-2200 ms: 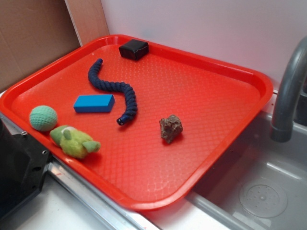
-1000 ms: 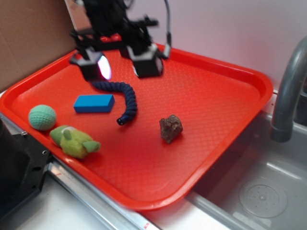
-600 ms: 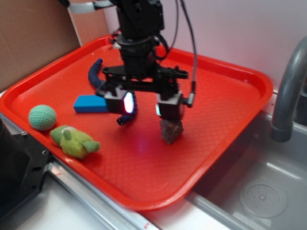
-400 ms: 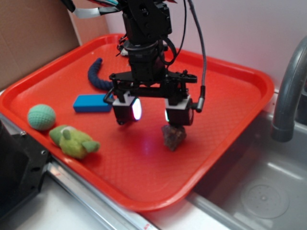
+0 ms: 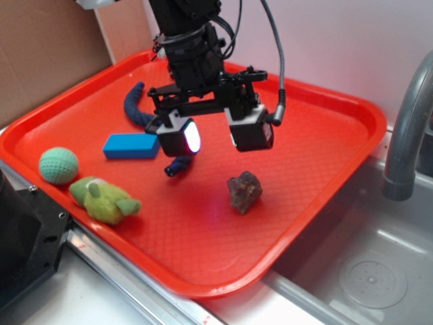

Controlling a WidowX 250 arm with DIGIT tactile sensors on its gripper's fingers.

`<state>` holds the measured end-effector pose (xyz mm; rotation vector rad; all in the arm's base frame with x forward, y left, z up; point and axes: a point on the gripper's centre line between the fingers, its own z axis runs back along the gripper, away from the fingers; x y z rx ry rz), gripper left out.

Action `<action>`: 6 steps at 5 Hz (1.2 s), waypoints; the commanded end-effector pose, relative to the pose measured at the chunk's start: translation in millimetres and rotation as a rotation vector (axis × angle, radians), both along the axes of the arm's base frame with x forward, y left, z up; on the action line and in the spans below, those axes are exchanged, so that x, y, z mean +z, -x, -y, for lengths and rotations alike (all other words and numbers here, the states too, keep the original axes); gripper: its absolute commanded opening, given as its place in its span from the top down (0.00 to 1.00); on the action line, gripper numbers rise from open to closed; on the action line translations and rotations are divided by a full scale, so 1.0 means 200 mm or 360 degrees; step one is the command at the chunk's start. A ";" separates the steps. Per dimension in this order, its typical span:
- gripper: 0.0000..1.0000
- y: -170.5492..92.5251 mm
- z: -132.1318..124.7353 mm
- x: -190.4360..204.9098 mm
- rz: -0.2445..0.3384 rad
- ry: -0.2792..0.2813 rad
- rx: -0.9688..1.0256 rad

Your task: Grab the rock.

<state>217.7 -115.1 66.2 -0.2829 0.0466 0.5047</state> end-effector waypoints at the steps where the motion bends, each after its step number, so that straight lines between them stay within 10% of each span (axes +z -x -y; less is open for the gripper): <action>1: 0.00 -0.05 0.16 -0.12 0.0062 -0.0125 -0.0178; 2: 0.00 -0.02 0.21 -0.20 0.0004 -0.0169 -0.0247; 3: 1.00 0.03 0.20 -0.20 -0.0020 -0.0210 -0.0234; 6: 1.00 0.05 0.05 0.00 0.0048 -0.0181 -0.0460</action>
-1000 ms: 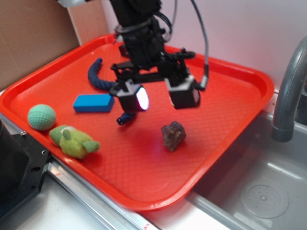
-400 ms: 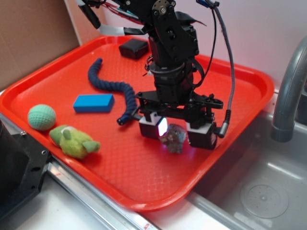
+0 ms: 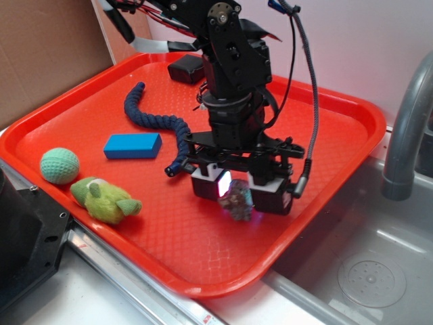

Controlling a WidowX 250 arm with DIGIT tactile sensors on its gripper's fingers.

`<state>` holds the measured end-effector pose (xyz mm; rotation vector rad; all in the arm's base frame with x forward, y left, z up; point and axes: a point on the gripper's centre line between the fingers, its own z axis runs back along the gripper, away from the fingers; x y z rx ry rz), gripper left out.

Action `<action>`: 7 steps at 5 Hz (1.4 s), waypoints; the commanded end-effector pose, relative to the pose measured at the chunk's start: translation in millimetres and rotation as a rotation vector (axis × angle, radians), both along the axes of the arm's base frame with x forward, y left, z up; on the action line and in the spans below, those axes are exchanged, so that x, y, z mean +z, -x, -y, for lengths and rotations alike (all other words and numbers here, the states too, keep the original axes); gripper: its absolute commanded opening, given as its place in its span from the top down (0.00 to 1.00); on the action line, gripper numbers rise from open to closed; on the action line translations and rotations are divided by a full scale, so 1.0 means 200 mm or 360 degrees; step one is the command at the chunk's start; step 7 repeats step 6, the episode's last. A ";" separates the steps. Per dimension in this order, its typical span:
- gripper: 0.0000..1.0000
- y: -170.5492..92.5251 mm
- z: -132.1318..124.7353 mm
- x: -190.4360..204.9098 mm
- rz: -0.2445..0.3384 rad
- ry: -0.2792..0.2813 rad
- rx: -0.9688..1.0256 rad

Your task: Grab the rock.

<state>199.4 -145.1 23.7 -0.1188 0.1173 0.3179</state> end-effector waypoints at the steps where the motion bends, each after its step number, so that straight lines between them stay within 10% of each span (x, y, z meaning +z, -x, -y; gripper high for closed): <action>1: 1.00 -0.14 -0.36 0.45 0.0264 0.0242 -0.0291; 3: 1.00 -0.16 -0.79 0.98 0.0439 0.0164 -0.0349; 7: 1.00 -0.10 -0.71 1.12 0.0457 -0.0129 -0.0290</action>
